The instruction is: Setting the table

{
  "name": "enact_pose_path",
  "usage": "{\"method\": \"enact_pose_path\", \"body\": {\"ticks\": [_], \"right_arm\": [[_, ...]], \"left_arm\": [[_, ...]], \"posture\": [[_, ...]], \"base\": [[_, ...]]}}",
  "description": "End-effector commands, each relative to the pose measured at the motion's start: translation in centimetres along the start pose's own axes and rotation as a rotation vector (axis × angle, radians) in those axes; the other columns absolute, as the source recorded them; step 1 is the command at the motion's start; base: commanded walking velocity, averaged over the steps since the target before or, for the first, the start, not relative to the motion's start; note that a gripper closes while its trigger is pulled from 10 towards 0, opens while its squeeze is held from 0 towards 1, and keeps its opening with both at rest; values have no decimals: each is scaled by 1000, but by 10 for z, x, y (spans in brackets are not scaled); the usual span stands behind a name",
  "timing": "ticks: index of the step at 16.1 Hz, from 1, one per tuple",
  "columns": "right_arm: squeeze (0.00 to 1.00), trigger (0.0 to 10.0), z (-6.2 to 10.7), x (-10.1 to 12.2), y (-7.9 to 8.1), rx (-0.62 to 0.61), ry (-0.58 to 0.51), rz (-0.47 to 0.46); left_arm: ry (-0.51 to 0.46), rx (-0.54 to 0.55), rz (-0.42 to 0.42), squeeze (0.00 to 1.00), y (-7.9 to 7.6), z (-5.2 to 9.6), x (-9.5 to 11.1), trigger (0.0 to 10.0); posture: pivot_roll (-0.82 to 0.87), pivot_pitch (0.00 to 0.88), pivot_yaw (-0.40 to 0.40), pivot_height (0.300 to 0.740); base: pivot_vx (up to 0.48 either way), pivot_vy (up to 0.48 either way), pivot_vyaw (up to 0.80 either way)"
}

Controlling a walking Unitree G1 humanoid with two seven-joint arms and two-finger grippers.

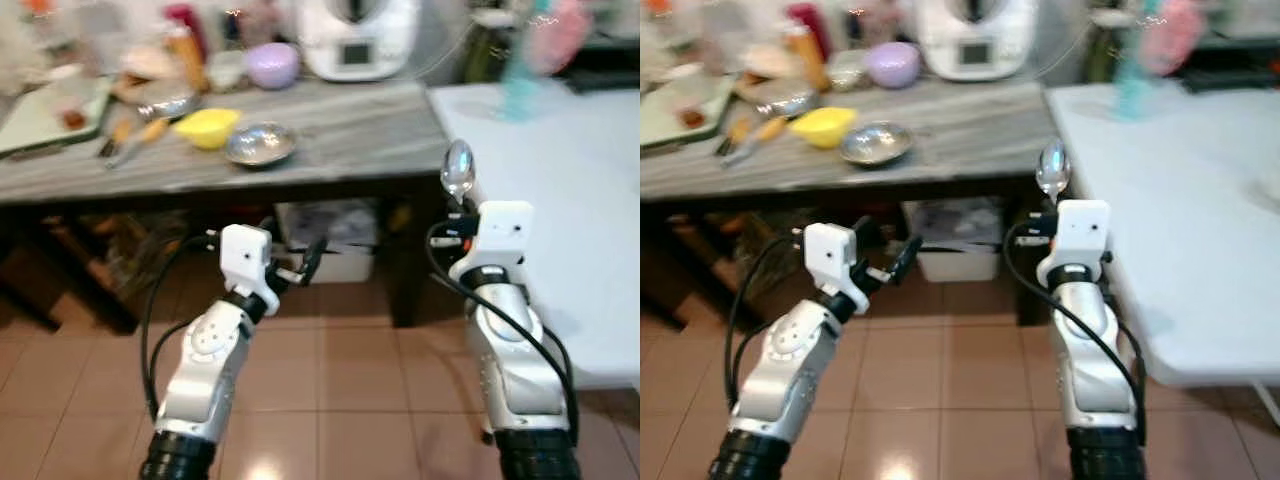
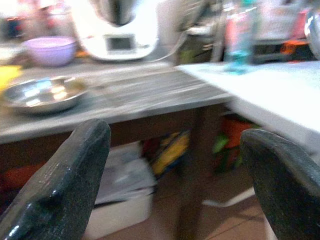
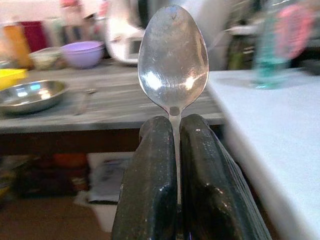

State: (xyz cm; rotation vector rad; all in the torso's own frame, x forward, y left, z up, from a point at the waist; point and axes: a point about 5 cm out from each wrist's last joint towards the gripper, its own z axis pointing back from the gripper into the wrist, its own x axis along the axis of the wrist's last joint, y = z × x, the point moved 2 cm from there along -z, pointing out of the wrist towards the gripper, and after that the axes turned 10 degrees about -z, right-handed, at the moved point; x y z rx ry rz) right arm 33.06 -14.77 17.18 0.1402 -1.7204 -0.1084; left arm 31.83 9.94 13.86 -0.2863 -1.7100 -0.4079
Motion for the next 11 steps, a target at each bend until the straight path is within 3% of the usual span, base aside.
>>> {"method": "enact_pose_path", "body": {"ticks": [1,5,11], "right_arm": [[0,10000,-1,2,5,20,-9,4],[0,10000,-1,2,7,30,-15,4],[0,10000,-1,1,5,22,-10,-4]], "left_arm": [[8,0,-7,0,3,1,-1,10000],[6,-3,-7,0,3,1,0,10000],[10,-7,-1,0,1,2,-2,10000]], "posture": [[-23,99,86,740],[-18,91,86,740],[-20,93,84,740]], "base": [[382,0,0],[389,0,716],[392,0,0]]}}
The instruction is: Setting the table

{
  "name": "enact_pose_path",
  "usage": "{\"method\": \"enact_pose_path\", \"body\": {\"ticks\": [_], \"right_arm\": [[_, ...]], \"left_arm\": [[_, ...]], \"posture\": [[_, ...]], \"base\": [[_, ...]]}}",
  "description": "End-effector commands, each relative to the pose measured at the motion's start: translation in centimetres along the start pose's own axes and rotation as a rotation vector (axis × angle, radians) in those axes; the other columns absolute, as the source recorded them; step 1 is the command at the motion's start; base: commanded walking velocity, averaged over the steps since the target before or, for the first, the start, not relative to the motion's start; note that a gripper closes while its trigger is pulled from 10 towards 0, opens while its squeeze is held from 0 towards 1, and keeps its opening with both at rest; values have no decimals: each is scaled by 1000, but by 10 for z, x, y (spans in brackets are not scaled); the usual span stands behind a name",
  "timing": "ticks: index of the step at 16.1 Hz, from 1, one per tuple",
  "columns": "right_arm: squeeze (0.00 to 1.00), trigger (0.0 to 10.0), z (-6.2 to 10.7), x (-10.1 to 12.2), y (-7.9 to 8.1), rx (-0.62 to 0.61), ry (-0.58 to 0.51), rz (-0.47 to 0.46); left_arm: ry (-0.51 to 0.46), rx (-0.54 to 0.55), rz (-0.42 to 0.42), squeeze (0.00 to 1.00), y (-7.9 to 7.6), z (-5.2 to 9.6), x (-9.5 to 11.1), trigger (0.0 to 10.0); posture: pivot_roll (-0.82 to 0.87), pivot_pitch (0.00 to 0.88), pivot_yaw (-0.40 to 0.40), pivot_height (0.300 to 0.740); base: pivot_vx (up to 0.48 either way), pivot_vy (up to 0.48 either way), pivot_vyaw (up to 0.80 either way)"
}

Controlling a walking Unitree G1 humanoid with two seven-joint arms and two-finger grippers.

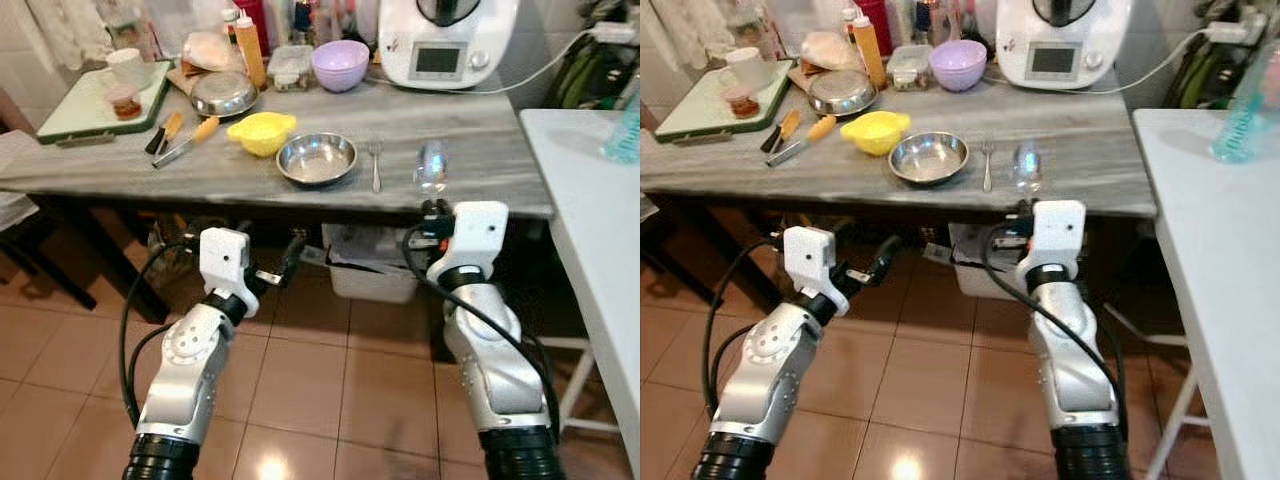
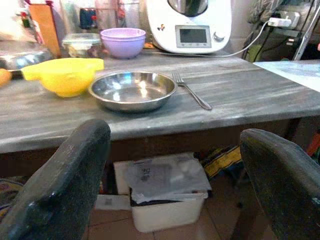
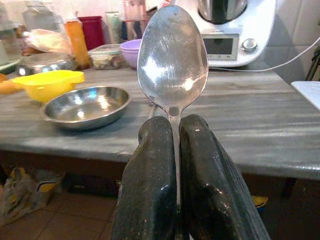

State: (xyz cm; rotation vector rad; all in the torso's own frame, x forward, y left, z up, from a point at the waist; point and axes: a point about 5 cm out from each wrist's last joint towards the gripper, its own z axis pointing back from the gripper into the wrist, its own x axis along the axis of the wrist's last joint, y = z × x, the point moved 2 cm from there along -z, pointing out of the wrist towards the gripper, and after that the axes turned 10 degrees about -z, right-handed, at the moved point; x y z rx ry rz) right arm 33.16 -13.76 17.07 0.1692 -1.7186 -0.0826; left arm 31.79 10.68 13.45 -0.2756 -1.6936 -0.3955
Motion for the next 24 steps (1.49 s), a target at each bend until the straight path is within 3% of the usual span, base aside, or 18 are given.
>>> {"method": "enact_pose_path", "body": {"ticks": [1,17,21,24], "right_arm": [[0,10000,0,4,-5,-14,-13,-1],[0,10000,1,4,-9,-31,-17,0],[0,10000,3,4,-10,-34,-16,2],[0,10000,5,4,-11,-44,-17,0]], "left_arm": [[-9,-23,-2,0,-6,-2,3,10000],[-3,-29,5,0,-9,-2,2,10000],[-8,-29,-13,0,-3,8,5,10000],[-7,-63,-33,0,0,24,11,10000]], "posture": [[-21,96,84,740],[-30,102,80,740],[-26,101,85,740],[-26,107,88,740]], "base": [[401,0,0],[455,0,0],[0,0,0],[0,0,0]]}}
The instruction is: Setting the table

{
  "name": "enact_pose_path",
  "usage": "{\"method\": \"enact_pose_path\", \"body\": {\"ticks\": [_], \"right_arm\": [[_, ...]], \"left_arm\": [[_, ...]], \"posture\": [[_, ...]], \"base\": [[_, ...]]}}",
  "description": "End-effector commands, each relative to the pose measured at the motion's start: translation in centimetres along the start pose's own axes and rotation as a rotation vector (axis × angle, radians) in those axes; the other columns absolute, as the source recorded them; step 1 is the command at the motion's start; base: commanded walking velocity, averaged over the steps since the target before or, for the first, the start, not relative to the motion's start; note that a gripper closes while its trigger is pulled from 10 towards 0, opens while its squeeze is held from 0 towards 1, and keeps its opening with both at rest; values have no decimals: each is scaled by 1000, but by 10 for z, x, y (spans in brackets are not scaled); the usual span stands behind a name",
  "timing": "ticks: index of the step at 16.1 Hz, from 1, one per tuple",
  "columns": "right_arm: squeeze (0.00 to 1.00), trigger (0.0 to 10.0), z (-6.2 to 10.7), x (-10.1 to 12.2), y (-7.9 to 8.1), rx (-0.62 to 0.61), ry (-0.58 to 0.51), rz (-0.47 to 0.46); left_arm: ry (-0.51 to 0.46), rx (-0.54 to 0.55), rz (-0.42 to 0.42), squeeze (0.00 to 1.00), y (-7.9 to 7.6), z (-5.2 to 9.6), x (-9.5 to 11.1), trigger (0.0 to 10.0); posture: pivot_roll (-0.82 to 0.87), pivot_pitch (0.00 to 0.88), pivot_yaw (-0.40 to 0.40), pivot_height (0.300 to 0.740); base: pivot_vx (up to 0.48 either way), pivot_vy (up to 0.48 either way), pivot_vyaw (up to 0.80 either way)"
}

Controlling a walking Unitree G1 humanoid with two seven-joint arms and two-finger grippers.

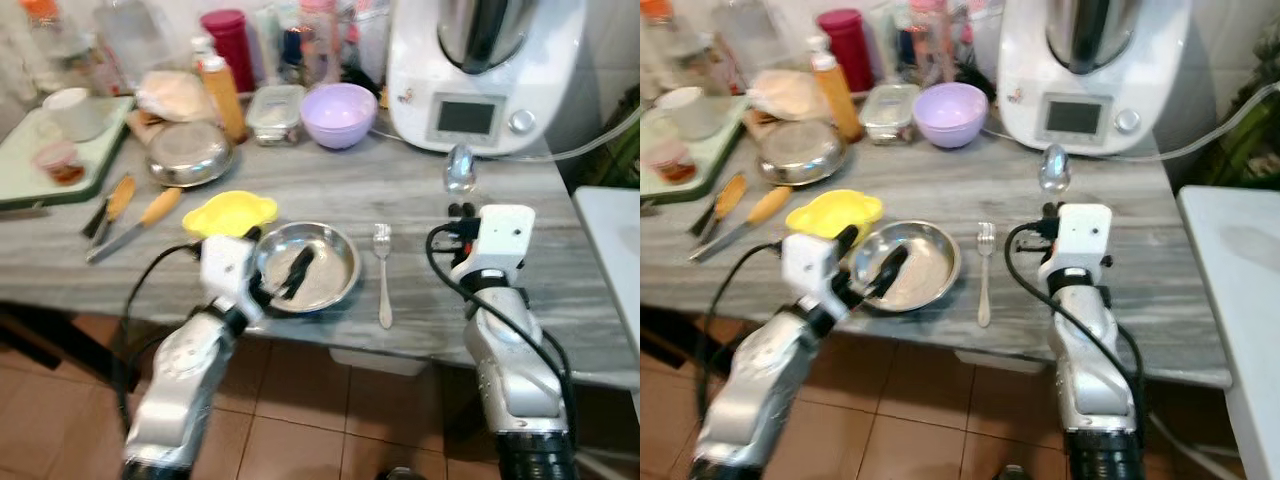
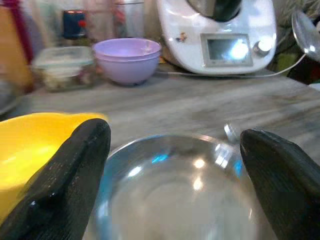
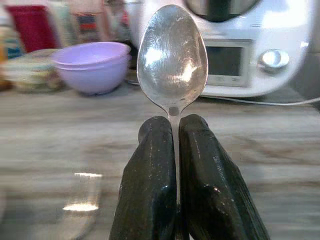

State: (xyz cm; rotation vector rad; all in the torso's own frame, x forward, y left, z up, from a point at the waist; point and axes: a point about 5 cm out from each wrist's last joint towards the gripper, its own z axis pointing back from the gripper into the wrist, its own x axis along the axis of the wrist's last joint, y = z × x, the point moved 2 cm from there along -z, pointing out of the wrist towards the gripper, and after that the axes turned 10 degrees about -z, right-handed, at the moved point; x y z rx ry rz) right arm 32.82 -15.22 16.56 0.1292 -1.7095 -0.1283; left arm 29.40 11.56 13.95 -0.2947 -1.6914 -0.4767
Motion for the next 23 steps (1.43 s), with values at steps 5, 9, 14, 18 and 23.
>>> {"method": "enact_pose_path", "body": {"ticks": [5,9,14,18,23], "right_arm": [[0,10000,4,0,1,-12,6,-1],[0,10000,6,-6,-3,-51,54,-30],[0,10000,11,-34,-12,-89,220,-134],[0,10000,14,-39,-6,-72,267,-196],[0,10000,24,-49,-6,-76,331,-241]], "left_arm": [[85,-94,-16,0,-1,32,-11,10000],[105,-178,9,0,-5,40,-15,10000],[157,-231,21,0,-11,50,-48,10000],[179,-251,38,0,-13,54,-64,10000],[179,-308,44,0,-10,61,-80,10000]], "posture": [[-17,120,91,740],[-13,128,89,740],[-20,140,97,740],[-21,143,93,740],[-21,143,93,740]], "base": [[0,0,0],[0,0,0],[0,0,0],[0,0,0],[0,0,0]]}}
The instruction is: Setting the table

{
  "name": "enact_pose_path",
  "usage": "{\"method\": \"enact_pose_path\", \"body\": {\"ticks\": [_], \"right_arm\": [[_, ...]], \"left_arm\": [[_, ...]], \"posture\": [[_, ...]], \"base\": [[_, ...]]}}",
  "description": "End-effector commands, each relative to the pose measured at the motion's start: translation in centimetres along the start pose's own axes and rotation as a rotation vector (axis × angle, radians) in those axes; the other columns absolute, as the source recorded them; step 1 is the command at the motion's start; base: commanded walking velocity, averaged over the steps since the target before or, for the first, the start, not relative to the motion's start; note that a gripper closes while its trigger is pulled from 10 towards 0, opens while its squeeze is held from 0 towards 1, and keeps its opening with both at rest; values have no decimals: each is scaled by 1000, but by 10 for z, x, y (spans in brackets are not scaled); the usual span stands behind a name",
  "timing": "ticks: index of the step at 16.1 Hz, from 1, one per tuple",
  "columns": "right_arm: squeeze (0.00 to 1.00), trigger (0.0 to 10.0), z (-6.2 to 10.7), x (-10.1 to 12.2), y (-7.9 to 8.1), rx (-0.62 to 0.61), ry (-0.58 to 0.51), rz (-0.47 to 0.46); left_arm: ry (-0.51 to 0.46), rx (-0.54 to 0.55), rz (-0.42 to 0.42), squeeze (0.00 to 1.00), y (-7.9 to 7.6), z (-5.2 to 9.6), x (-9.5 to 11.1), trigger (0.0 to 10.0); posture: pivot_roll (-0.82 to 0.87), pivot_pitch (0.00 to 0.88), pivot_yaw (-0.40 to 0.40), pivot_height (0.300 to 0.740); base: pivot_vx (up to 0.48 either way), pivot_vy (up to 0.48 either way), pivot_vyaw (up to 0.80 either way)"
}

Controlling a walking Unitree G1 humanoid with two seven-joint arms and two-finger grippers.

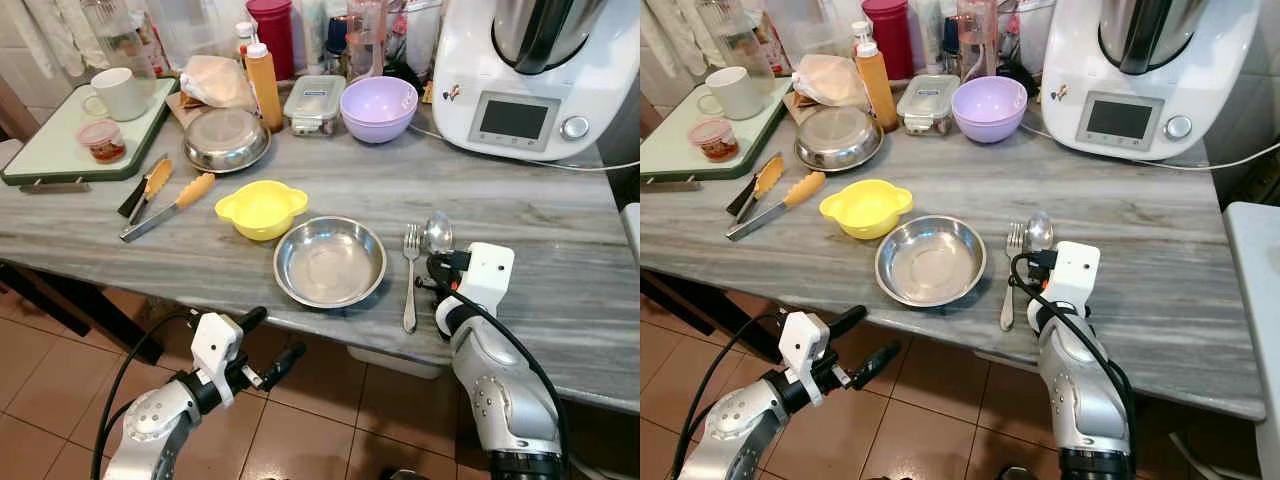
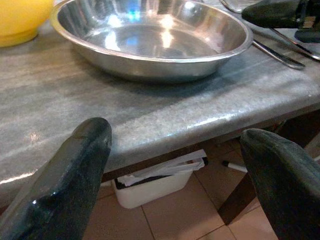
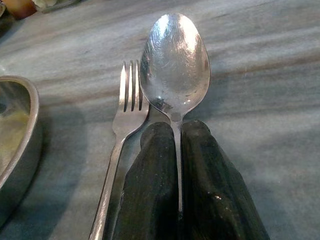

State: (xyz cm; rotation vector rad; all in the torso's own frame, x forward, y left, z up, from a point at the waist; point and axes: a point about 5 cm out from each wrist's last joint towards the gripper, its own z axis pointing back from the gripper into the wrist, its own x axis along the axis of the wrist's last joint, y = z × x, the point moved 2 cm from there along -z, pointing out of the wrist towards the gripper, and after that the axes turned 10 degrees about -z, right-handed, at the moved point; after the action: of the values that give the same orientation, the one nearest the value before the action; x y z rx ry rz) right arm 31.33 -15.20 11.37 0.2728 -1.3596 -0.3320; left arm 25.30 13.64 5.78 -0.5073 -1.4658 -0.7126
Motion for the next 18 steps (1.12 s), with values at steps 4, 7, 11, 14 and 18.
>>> {"method": "enact_pose_path", "body": {"ticks": [4,7,11,14,18], "right_arm": [[0,10000,7,-9,4,8,44,-61],[0,10000,7,-8,8,15,49,-83],[0,10000,8,-1,-1,-38,14,-72],[0,10000,9,6,-6,-57,-20,-59],[0,10000,9,8,-8,-65,-31,-56]], "left_arm": [[55,-8,9,0,5,8,-24,10000],[88,-3,18,0,6,11,-41,10000],[105,26,21,0,14,14,-51,10000],[116,69,-3,0,28,17,-54,10000],[-56,92,-115,0,69,20,7,10000]], "posture": [[-36,142,101,740],[-36,142,100,740],[-31,137,95,740],[-35,136,93,740],[-38,135,93,740]], "base": [[0,0,0],[0,0,0],[0,0,0],[0,0,0],[0,0,0]]}}
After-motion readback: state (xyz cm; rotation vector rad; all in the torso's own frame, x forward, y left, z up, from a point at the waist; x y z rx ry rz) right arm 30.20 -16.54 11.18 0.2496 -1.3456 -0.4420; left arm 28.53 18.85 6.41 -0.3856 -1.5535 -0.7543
